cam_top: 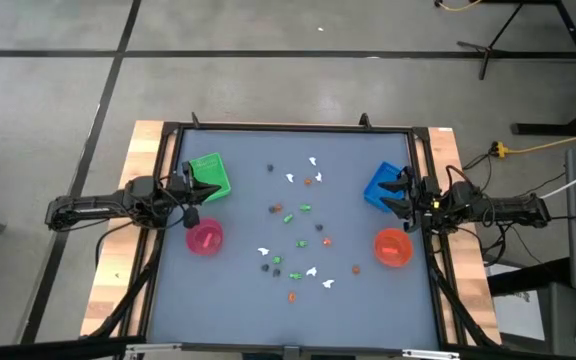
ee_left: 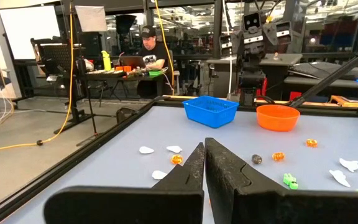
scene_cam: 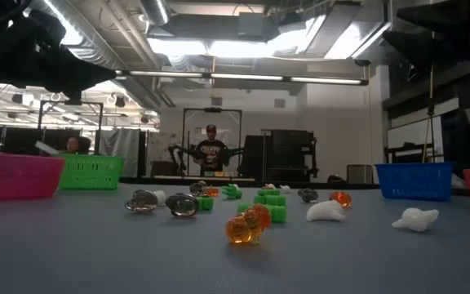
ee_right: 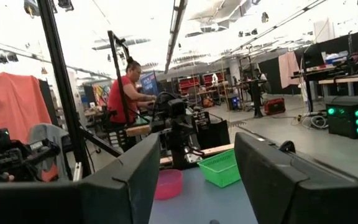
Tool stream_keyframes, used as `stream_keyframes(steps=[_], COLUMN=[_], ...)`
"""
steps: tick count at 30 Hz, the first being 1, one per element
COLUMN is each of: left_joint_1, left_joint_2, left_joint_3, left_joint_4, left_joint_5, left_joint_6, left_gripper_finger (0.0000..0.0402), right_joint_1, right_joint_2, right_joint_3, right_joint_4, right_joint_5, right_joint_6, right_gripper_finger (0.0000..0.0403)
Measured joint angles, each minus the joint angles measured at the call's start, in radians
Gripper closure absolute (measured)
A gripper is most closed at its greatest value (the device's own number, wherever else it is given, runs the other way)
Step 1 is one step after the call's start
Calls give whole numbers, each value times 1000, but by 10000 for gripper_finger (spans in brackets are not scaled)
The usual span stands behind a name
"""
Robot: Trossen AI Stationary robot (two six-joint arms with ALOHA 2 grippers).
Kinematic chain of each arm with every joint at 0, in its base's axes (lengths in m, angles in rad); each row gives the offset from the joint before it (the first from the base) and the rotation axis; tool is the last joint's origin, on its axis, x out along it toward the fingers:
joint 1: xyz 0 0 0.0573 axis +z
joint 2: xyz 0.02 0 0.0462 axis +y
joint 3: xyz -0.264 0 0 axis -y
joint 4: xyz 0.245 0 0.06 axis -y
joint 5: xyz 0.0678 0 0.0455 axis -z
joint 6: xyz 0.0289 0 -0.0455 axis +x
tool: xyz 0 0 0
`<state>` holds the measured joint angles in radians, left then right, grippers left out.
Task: Sort Halloween decoration
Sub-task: Put the small white ghost toy into the blue basket
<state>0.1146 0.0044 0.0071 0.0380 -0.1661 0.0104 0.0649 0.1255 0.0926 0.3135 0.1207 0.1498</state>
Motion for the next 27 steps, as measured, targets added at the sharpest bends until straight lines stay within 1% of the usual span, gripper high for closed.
stream_keyframes(steps=[2, 4, 11, 14, 16, 18, 21, 24, 27], left_joint_1=[0, 0, 0, 0, 0, 0, 0, 0, 0], left_joint_2=[0, 0, 0, 0, 0, 0, 0, 0, 0], left_joint_3=[0, 0, 0, 0, 0, 0, 0, 0, 0], left_joint_4=[0, 0, 0, 0, 0, 0, 0, 0, 0], left_joint_5=[0, 0, 0, 0, 0, 0, 0, 0, 0], left_joint_6=[0, 0, 0, 0, 0, 0, 0, 0, 0], left_gripper_finger=[401, 401, 401, 401, 401, 401, 401, 401, 401], right_joint_1=[0, 0, 0, -10, -35, -78, -151, -231, -309], right_joint_2=[55, 120, 388, 522, 602, 682, 793, 907, 1013], right_joint_3=[38, 79, 230, 304, 352, 404, 477, 542, 599], right_joint_4=[-1, 0, -9, -46, -96, -142, -221, -278, -296], right_joint_5=[18, 66, 308, 427, 484, 497, 472, 402, 316], right_joint_6=[-5, -9, -19, -15, 19, 58, 114, 150, 163], right_gripper_finger=[194, 194, 194, 194, 194, 194, 194, 194, 194])
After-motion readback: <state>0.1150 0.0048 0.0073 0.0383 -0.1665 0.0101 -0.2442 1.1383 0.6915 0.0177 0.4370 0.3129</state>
